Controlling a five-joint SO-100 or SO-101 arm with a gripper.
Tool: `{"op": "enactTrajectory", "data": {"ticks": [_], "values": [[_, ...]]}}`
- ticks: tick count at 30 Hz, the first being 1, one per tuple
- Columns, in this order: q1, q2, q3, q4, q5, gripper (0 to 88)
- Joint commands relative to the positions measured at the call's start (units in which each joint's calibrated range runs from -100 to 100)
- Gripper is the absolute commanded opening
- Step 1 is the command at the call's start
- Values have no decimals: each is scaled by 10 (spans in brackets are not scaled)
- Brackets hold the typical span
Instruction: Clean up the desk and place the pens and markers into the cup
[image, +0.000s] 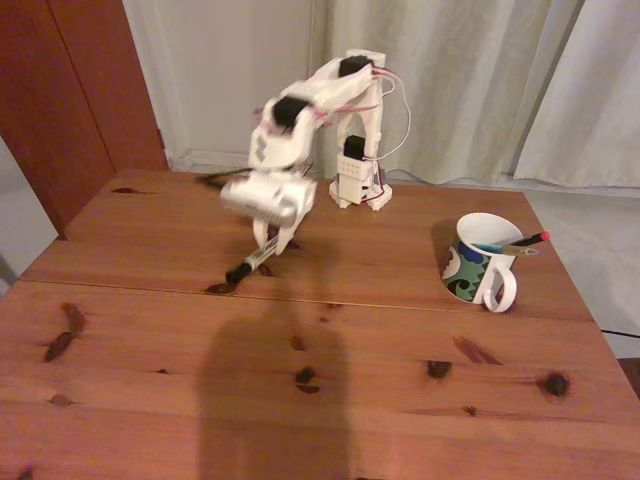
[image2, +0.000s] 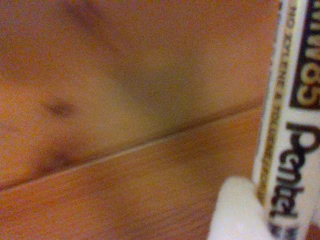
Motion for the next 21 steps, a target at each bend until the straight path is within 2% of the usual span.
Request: {"op": "enactTrajectory", "data": {"ticks": [1, 6, 11, 16, 21], "values": [[-55, -129, 5, -11, -28, 7], [-138, -257, 40, -18, -72, 6], [-229, -361, 124, -100, -110, 6], [-303, -429, 215, -193, -124, 6], [-357, -457, 266, -241, -125, 6]]}}
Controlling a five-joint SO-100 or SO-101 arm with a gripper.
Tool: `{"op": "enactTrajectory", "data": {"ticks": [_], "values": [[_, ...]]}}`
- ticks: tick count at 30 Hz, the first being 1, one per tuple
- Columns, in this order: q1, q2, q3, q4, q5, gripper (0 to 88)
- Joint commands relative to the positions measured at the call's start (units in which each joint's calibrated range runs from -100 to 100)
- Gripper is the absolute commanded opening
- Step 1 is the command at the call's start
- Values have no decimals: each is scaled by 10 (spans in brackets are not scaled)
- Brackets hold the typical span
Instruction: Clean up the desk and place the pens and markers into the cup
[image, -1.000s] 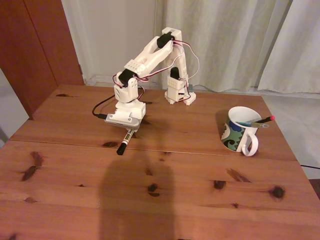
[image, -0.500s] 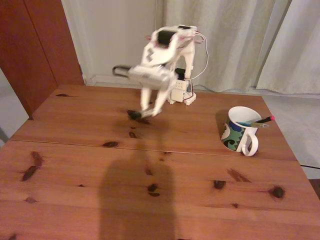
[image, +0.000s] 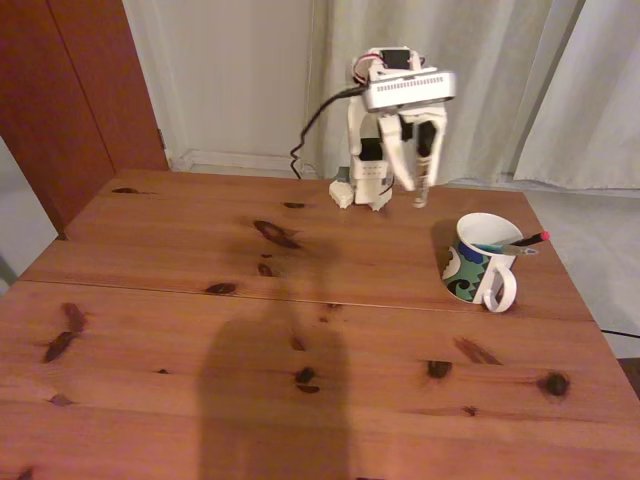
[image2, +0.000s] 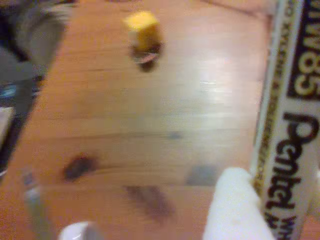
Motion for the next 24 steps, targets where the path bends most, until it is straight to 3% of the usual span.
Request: {"op": "enactTrajectory", "data": {"ticks": [1, 12, 19, 24], "values": [[-37, -31, 11, -43, -1, 6], [-163, -31, 58, -48, 0, 6], [-193, -25, 58, -50, 0, 6], [-195, -20, 84, -153, -10, 6]]}}
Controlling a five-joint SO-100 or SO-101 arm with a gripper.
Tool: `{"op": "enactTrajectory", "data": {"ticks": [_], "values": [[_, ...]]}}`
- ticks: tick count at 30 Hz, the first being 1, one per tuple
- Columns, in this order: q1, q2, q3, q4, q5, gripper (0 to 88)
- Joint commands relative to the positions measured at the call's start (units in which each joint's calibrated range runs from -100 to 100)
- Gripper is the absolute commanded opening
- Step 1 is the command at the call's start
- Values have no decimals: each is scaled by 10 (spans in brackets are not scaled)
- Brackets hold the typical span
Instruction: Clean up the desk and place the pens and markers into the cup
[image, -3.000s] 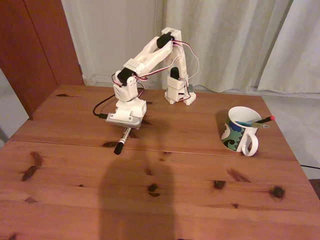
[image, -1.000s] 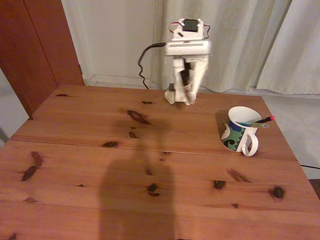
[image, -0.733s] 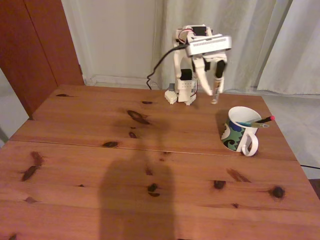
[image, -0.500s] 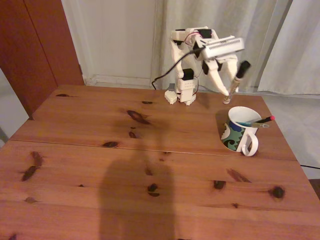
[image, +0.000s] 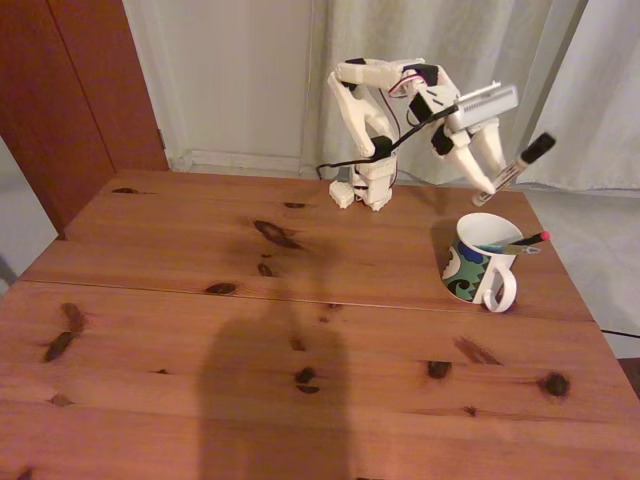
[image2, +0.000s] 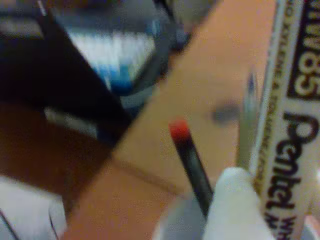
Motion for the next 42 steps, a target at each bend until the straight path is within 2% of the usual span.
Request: {"op": "enactTrajectory", "data": {"ticks": [1, 11, 19, 31, 42], "values": [[-5, -5, 13, -80, -6, 6], [0, 56, 37, -175, -7, 6], [16, 113, 40, -196, -26, 6], [28, 116, 160, -330, -25, 7], [50, 117, 152, -333, -21, 12]]}}
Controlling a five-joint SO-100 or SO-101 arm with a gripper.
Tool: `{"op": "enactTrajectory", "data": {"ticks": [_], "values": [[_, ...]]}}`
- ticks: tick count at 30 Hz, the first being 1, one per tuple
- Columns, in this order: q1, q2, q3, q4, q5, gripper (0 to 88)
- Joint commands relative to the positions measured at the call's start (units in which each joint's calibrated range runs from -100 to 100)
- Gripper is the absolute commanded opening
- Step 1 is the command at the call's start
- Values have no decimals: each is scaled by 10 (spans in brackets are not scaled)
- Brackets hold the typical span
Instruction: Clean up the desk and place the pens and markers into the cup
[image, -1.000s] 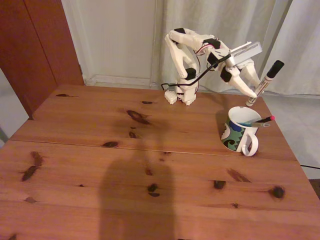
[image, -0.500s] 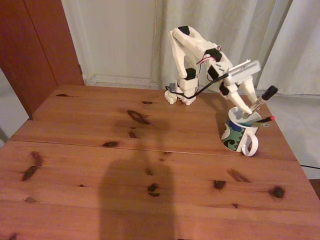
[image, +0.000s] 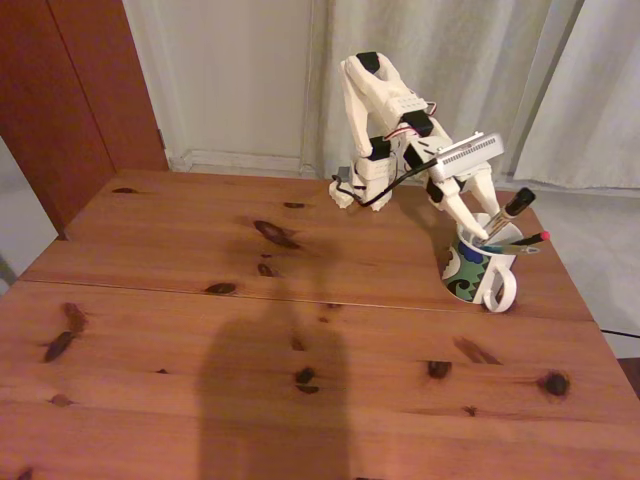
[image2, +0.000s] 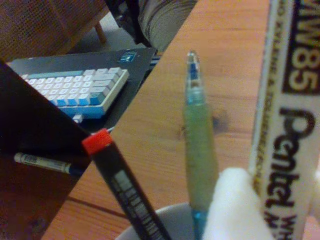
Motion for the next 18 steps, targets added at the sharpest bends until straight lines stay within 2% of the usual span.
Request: {"op": "enactTrajectory", "data": {"ticks": [1, 4, 10, 18], "values": [[8, -6, -14, -18, 4, 13], [9, -8, -14, -18, 11, 25], [16, -9, -7, -18, 24, 114], [26, -12, -15, -18, 26, 115]]}}
